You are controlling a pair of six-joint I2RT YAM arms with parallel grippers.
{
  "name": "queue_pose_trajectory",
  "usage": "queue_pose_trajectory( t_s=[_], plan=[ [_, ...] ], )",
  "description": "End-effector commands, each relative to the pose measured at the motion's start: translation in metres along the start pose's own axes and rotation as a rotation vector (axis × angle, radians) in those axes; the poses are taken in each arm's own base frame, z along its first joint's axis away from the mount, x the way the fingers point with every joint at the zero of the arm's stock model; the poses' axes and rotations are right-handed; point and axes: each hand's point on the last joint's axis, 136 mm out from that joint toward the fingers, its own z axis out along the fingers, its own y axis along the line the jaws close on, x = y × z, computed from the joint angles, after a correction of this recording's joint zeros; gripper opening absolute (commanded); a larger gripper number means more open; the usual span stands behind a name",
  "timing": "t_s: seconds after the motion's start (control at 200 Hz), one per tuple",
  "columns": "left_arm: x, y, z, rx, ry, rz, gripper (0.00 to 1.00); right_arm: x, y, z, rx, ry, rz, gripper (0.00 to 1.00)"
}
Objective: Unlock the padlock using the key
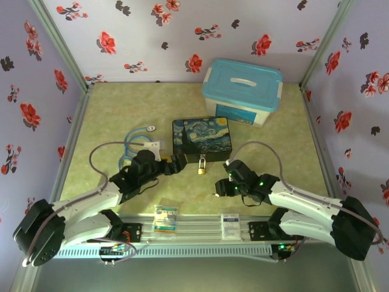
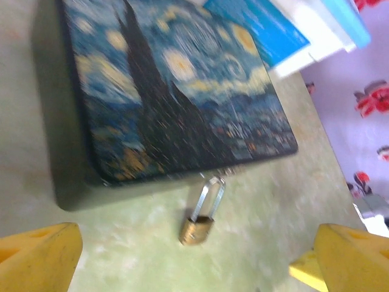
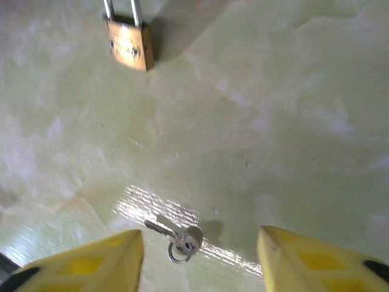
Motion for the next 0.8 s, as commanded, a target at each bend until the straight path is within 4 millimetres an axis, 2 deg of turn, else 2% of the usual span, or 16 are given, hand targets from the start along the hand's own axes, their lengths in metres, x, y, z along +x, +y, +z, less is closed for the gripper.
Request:
queue_pose_trajectory(
  t_s=[0.0, 0.1, 0.245, 0.325, 0.425, 0.695, 0.795],
  plan=[
    [0.006, -0.018, 0.004, 0.038, -0.001, -0.003, 0.98, 0.01, 0.003, 0.009, 0.0, 0.042, -0.024, 0.46],
    [0.011, -0.027, 0.006, 0.058, 0.001, 0.005, 0.97, 0.017, 0.007, 0.015, 0.022, 0.077, -0.075, 0.46],
    [0.012, -0.03, 0.003, 0.057, -0.012, 0.001, 0.98, 0.024, 0.017, 0.016, 0.023, 0.083, -0.143, 0.47],
    [0.012, -0.029, 0.0, 0.056, -0.022, -0.006, 0.98, 0.026, 0.012, 0.018, 0.061, 0.077, -0.158, 0.47],
    [0.011, -0.026, -0.005, 0.055, -0.041, -0.02, 0.98, 0.022, 0.003, 0.019, 0.126, 0.063, -0.173, 0.47],
    [0.014, -0.01, -0.015, 0.024, -0.071, -0.059, 0.98, 0.013, 0.015, 0.032, 0.149, 0.06, -0.24, 0.46],
    [0.015, -0.008, -0.018, 0.025, -0.078, -0.07, 0.98, 0.007, 0.009, 0.037, 0.204, 0.05, -0.233, 0.46]
  ],
)
